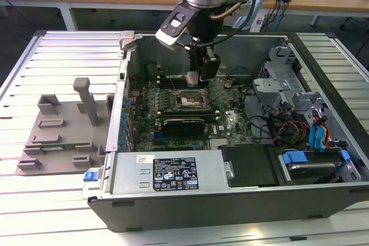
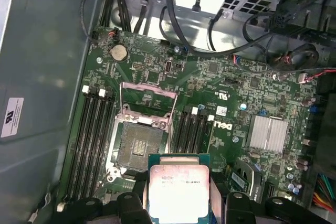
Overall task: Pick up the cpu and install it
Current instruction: 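Place the cpu into insertion slot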
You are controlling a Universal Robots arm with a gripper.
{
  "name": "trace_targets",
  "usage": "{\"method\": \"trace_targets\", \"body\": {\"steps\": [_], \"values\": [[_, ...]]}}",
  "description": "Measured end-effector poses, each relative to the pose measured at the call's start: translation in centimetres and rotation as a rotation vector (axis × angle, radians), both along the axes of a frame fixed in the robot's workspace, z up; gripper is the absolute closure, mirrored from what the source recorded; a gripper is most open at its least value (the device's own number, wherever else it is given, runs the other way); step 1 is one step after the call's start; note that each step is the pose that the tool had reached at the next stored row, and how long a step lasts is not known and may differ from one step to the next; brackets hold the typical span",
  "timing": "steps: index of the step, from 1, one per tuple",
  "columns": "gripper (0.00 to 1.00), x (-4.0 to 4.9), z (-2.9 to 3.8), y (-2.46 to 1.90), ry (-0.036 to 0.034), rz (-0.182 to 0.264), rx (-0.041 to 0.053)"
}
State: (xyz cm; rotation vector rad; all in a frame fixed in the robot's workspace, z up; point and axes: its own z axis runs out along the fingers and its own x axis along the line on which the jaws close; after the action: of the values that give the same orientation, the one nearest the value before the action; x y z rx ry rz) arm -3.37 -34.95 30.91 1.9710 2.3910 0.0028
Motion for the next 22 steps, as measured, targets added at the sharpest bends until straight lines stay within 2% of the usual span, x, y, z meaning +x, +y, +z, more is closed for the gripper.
{"method": "trace_targets", "body": {"steps": [15,22], "values": [[0.45,0.0,-0.02,0.0,0.0,-0.08,0.0],[0.45,0.0,-0.05,0.0,0.0001,-0.142,-0.0001]]}}
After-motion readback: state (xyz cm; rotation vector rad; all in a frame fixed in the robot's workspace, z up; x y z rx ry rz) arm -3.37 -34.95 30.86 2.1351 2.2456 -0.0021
